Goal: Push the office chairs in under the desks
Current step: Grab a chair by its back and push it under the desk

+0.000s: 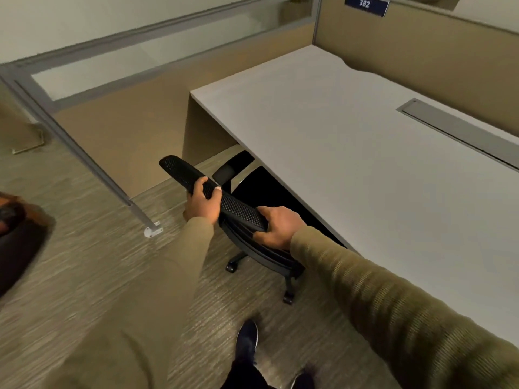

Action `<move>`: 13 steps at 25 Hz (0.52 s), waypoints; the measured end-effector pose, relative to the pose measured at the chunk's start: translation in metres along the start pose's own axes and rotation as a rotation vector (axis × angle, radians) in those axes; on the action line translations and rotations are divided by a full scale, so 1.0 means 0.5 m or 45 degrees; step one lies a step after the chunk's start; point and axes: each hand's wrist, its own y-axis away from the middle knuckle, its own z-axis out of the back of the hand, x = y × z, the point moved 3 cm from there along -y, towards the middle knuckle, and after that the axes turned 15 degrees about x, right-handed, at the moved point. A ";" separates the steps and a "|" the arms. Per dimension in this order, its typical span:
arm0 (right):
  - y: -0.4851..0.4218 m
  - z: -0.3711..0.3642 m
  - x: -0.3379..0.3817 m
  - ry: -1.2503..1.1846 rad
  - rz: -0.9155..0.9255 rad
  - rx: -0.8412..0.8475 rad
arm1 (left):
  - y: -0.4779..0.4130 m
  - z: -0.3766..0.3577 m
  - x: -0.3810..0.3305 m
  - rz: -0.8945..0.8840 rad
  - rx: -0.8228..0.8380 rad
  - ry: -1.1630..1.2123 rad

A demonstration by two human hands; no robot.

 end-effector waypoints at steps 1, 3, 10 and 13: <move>-0.014 0.011 -0.003 0.000 -0.012 -0.007 | -0.022 0.001 -0.006 0.003 0.012 -0.019; -0.047 0.033 -0.007 0.018 -0.032 -0.024 | -0.066 0.008 -0.023 0.011 0.036 -0.069; -0.156 0.103 -0.012 0.023 -0.070 -0.062 | -0.215 0.033 -0.065 -0.044 0.116 -0.196; -0.189 0.133 -0.020 0.001 -0.116 -0.060 | -0.265 0.033 -0.092 -0.033 0.161 -0.278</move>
